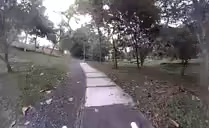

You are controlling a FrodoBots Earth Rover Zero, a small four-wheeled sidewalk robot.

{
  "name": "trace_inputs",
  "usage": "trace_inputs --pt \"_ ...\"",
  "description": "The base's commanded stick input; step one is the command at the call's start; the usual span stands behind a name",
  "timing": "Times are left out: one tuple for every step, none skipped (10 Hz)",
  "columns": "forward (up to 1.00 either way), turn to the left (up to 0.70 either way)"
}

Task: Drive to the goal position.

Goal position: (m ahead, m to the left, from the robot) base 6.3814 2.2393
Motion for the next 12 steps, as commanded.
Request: trace_inputs --pt "0.7 0.14" --pt "0.7 0.14" --pt "0.7 0.14" --pt "0.7 0.14" --pt "0.7 0.14" --pt "0.7 0.14" --pt "0.7 0.14" --pt "0.7 0.14" --pt "0.7 0.14" --pt "0.7 0.14" --pt "0.7 0.14" --pt "0.7 0.14"
